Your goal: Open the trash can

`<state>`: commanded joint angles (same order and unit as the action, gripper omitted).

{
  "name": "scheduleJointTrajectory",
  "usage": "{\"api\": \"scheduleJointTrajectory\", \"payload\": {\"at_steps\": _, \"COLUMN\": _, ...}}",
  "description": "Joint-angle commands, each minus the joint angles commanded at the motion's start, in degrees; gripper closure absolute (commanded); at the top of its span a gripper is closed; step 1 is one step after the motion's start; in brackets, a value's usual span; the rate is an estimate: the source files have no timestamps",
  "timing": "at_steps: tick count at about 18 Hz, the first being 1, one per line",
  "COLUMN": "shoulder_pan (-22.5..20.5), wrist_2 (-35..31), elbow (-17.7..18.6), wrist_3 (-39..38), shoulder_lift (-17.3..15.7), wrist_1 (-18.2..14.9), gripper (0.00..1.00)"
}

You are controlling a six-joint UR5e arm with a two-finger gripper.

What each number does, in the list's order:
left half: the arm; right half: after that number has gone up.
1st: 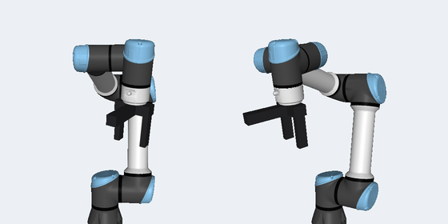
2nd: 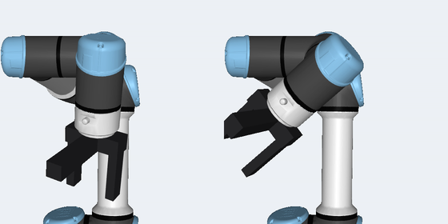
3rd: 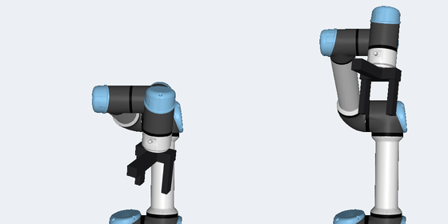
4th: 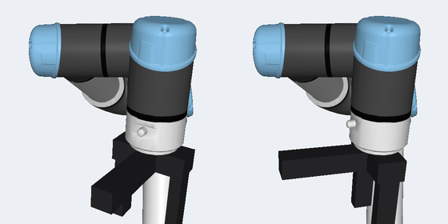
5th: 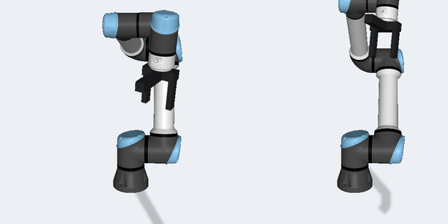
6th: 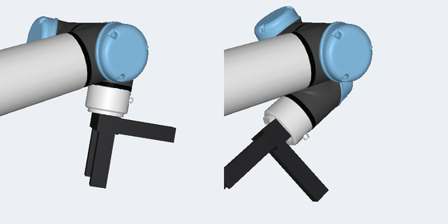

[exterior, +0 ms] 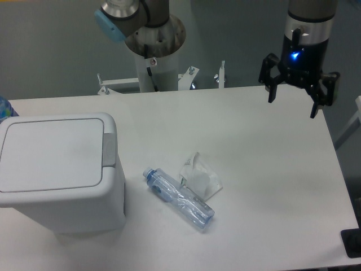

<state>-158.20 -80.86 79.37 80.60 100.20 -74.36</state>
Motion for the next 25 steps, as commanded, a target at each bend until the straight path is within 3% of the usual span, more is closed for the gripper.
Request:
{"api": "scheduleJointTrajectory", "payload": {"at_steps": 14, "shoulder_pan": 2.02, "wrist_2": 0.17, "elbow": -0.70, "wrist_3": -7.46, "shoulder_lift": 0.17, "wrist_1": 0.09, "gripper": 0.00}}
{"api": "scheduleJointTrajectory", "payload": {"at_steps": 18, "shoulder_pan": 3.95, "wrist_2": 0.18, "elbow": -0.88, "wrist_3": -13.26, "shoulder_lift": 0.79, "wrist_1": 2.63, "gripper": 0.00}}
{"api": "scheduleJointTrajectory", "payload": {"at_steps": 25, "shoulder_pan": 4.83, "wrist_2": 0.26, "elbow": -0.70, "wrist_3": -16.43, "shoulder_lift": 1.32, "wrist_1": 3.43, "gripper": 0.00}}
